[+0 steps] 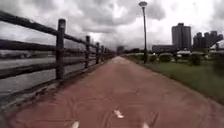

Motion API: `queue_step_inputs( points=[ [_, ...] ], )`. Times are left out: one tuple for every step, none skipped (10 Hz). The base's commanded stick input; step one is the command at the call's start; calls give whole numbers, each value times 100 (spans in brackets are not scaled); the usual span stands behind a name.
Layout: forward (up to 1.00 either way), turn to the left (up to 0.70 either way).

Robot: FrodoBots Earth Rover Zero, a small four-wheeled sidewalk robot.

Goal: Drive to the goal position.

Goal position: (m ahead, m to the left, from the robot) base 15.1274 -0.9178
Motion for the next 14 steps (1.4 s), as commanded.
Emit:
queue_step_inputs(
  points=[
    [100,0],
    [100,0],
    [100,0],
    [100,0],
    [100,0],
    [100,0],
    [100,0],
    [100,0],
    [100,0],
    [100,0],
    [100,0],
    [100,0],
    [100,0],
    [100,0]
  ],
)
